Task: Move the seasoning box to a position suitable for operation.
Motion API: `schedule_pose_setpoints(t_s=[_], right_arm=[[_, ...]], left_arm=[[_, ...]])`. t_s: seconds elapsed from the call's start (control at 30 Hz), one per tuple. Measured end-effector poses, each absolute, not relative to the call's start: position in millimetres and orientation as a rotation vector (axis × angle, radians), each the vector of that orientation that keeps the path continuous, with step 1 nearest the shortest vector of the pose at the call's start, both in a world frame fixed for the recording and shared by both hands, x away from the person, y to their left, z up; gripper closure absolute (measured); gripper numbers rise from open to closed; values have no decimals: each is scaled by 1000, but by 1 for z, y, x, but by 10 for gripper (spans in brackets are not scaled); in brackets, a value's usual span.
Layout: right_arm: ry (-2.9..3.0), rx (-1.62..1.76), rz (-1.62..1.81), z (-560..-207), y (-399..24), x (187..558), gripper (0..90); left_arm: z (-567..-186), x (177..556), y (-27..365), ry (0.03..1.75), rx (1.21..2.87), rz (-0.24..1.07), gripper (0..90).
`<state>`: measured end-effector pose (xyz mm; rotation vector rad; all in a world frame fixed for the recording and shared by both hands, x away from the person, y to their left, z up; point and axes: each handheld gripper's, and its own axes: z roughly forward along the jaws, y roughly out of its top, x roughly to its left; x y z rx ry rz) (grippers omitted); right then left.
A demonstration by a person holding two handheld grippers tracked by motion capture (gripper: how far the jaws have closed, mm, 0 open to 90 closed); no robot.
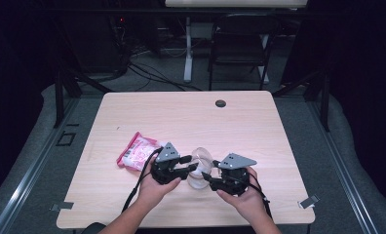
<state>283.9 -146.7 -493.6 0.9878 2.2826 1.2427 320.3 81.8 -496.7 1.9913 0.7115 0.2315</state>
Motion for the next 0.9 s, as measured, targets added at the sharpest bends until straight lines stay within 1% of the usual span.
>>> schedule_pose_setpoints(t_s=[0.13,0.3,0.53,0.63,0.9], right_arm=[[2282,980,1249,-494,-147,284,440],[2260,931,1240,-494,-143,284,403],[2242,916,1232,-494,-141,285,397],[2240,915,1221,-496,-138,288,361],[2227,881,1226,-494,-134,291,362]], left_arm=[[-498,321,81,714,1985,226,620],[-497,319,82,716,1978,227,620],[-497,318,83,718,1979,230,620],[-498,316,86,720,1975,230,612],[-502,319,96,775,1973,263,601]])
